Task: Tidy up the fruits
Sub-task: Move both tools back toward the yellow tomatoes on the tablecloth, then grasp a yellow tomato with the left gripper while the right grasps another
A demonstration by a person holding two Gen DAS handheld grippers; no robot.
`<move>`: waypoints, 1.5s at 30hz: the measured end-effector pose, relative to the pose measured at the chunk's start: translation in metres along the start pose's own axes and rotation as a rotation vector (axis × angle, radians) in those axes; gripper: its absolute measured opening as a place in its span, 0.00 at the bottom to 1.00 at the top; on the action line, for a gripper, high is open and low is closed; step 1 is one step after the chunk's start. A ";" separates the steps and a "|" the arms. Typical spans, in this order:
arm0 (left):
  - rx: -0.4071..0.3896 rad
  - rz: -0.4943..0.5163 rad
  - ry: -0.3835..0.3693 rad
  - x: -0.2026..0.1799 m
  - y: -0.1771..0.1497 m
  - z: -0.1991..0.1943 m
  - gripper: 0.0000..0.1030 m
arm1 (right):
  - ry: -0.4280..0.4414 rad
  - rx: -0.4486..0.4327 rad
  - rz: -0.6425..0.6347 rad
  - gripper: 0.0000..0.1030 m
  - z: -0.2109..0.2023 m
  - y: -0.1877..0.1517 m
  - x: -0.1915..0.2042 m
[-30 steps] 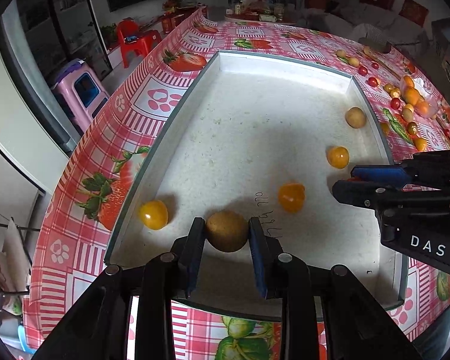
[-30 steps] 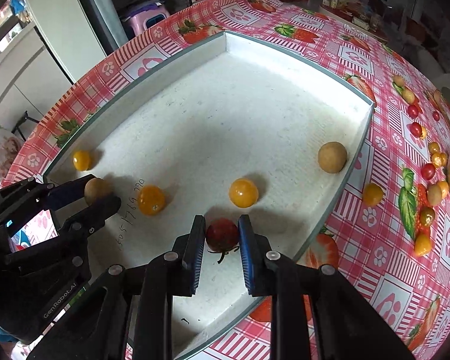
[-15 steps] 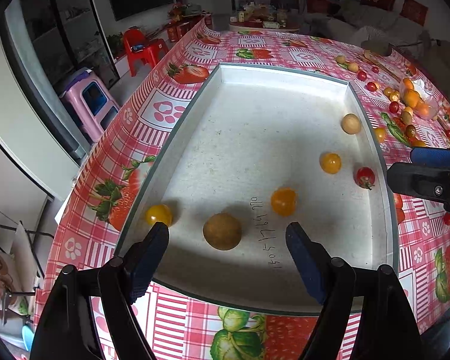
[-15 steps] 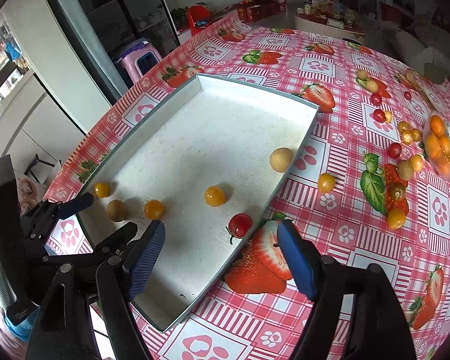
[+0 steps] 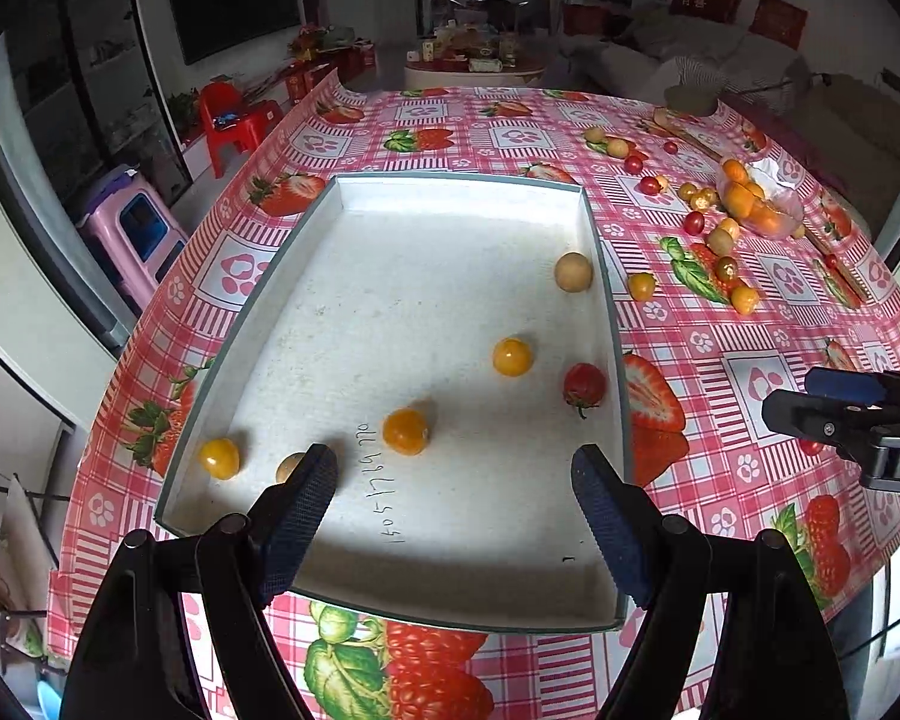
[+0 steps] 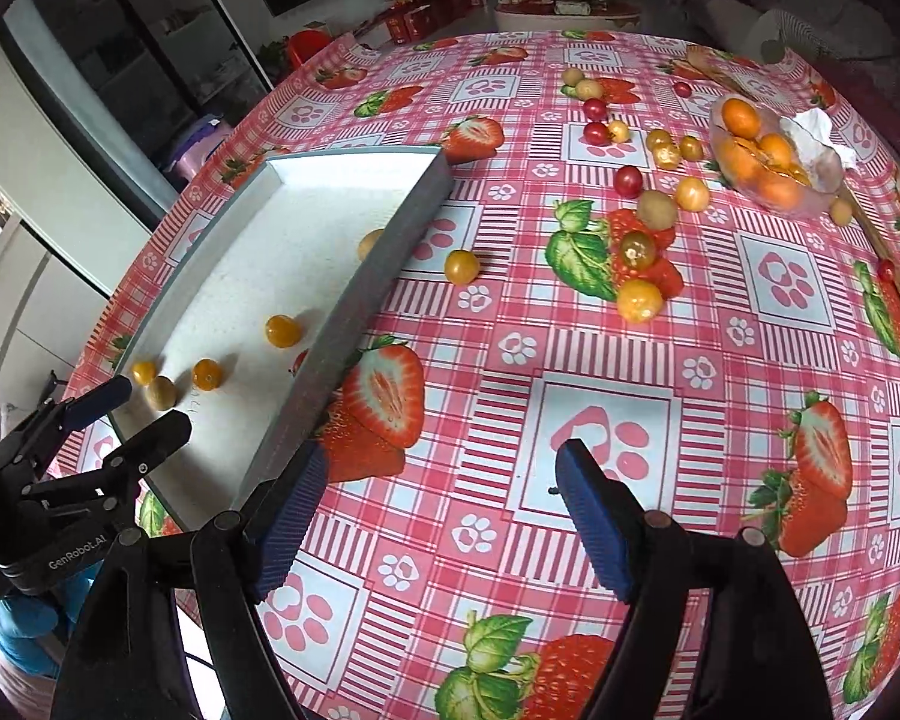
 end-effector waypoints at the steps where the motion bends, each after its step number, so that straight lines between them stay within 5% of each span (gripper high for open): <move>1: -0.002 0.009 -0.010 -0.007 0.002 -0.001 0.79 | -0.009 -0.001 0.017 0.79 -0.002 -0.002 -0.009; 11: -0.007 0.108 -0.078 -0.084 0.023 0.006 0.79 | -0.097 -0.032 0.155 0.79 -0.022 -0.014 -0.094; 21: 0.043 0.136 -0.099 -0.134 0.033 0.050 0.79 | -0.118 -0.049 0.197 0.79 -0.024 -0.016 -0.130; 30: 0.084 0.099 -0.071 -0.135 0.046 0.087 0.79 | -0.147 -0.056 0.152 0.79 -0.012 -0.008 -0.134; 45: 0.032 0.146 -0.051 -0.146 0.076 0.112 0.79 | -0.159 -0.065 -0.013 0.74 0.015 0.011 -0.117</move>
Point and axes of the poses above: each gripper's, at about its wrist camera, not at the fingertips, and z roughly the way its jaws point, x to its left, y to its top, the point moved 5 cm from there along z, roughly the way its jaws point, and after that the axes turned 1 degree about y, right-handed, at the moved point
